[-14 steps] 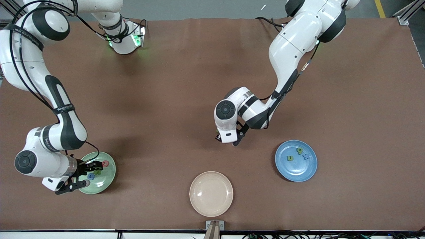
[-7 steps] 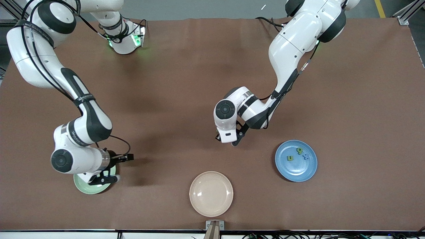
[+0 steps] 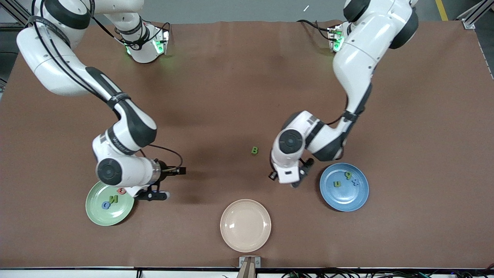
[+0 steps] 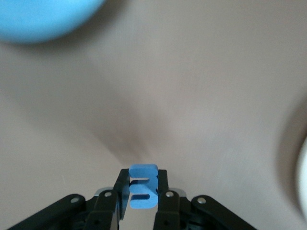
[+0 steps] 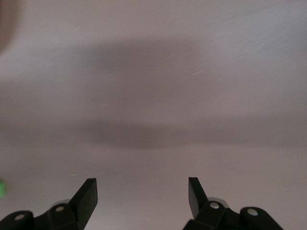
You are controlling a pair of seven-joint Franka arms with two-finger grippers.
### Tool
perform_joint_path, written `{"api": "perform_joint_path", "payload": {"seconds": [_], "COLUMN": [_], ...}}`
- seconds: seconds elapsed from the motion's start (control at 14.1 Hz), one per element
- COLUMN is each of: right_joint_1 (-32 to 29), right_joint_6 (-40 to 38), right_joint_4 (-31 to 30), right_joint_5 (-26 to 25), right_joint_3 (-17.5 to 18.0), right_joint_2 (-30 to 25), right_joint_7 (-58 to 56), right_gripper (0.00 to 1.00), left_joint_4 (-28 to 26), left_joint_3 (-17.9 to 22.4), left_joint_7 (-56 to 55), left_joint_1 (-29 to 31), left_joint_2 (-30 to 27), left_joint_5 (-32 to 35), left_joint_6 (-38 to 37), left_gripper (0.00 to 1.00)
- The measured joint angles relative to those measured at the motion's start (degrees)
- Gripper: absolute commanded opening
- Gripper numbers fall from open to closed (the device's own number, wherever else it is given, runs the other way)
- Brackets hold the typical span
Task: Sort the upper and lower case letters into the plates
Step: 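Carry the blue m to the blue plate while the right gripper returns, then release the m on the blue plate while the right gripper grasps green B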
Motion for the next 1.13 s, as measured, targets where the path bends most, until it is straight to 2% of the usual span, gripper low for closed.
{"api": "perform_joint_path", "payload": {"seconds": [0.28,0.43,0.57,0.71,0.78,0.99,1.13], "right_joint_1": [11.6,18.9,27.0,34.0,36.3,38.4,38.4], "right_joint_6": [3.1,5.8,10.6,13.7,14.0,15.9,18.1], "right_joint_4": [-0.2,0.1,1.0,2.5,3.5,4.9,5.0], "right_joint_5": [-8.4,-11.5,-12.0,-12.0,-12.0,-12.0,-12.0], "right_joint_3": [0.1,-2.4,-8.4,-14.8,-16.7,-18.0,-18.2], "right_joint_2": [-0.1,-0.2,-0.2,0.0,0.4,1.8,3.1], "right_joint_7": [18.8,27.5,33.9,38.4,40.5,44.5,46.1], "right_gripper": [0.85,0.85,0.85,0.85,0.85,0.83,0.8], "left_joint_4": [-0.1,-0.5,-1.8,-3.1,-3.2,-3.2,-3.0], "left_joint_3": [0.1,0.1,0.1,0.1,0.1,-0.2,-0.9], "left_joint_7": [15.3,20.4,25.6,28.1,28.8,29.3,29.7], "left_joint_1": [7.6,10.8,13.4,15.0,15.4,15.8,15.8], "left_joint_2": [-2.5,-2.7,-2.6,-2.6,-2.6,-3.8,-6.8], "left_joint_5": [0.3,0.5,0.5,0.5,0.5,0.5,0.5], "left_joint_6": [-5.6,-6.6,-6.8,-7.0,-7.6,-9.7,-11.9], "left_gripper": [0.02,0.1,0.31,0.79,0.99,1.0,1.0]}}
